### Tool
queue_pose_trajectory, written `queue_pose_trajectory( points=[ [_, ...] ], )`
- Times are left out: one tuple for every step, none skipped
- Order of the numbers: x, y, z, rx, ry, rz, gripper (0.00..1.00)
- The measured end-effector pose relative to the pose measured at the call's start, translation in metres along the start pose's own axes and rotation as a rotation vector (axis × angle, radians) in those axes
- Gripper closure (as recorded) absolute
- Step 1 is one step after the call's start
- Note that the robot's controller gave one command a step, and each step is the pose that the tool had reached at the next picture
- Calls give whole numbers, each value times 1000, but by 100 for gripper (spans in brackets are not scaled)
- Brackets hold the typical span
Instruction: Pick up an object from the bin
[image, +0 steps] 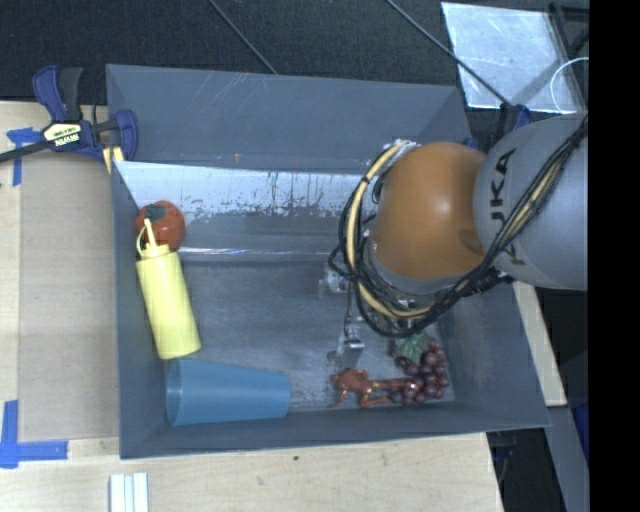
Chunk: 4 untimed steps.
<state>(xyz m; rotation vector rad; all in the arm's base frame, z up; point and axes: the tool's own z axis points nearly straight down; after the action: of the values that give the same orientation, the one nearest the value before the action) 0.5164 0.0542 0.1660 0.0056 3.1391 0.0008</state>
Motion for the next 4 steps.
queue_pose_trajectory(
  points=[
    [0,0,0,0,0,0,0],
    [19,-37,16,0,-1,-152,0],
    [-1,-53,31,0,-4,-144,0],
    [0,-52,31,0,-3,-95,0]
  ],
)
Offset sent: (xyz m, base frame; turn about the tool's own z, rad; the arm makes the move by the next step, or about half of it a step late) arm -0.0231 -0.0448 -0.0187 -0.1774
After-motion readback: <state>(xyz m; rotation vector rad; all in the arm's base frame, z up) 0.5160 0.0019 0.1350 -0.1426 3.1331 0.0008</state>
